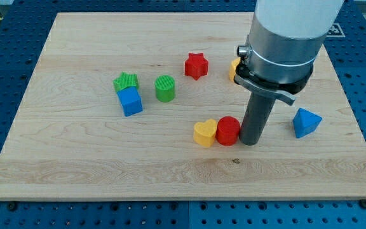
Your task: Move yellow heart a bit down
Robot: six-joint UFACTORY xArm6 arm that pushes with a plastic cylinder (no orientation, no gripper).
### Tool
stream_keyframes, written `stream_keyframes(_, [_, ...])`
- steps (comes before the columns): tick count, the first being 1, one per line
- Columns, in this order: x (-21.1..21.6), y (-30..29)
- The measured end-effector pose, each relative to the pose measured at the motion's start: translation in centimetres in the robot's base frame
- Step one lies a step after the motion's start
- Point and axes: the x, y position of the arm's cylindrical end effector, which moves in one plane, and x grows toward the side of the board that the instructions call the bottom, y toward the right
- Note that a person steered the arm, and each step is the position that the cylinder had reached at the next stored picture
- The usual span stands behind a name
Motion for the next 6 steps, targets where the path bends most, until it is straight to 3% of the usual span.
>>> stream_keyframes(2, [-4.1, 1.5])
stream_keyframes(4, [-4.8, -5.5])
stream_keyframes(6, [-4.5, -7.2])
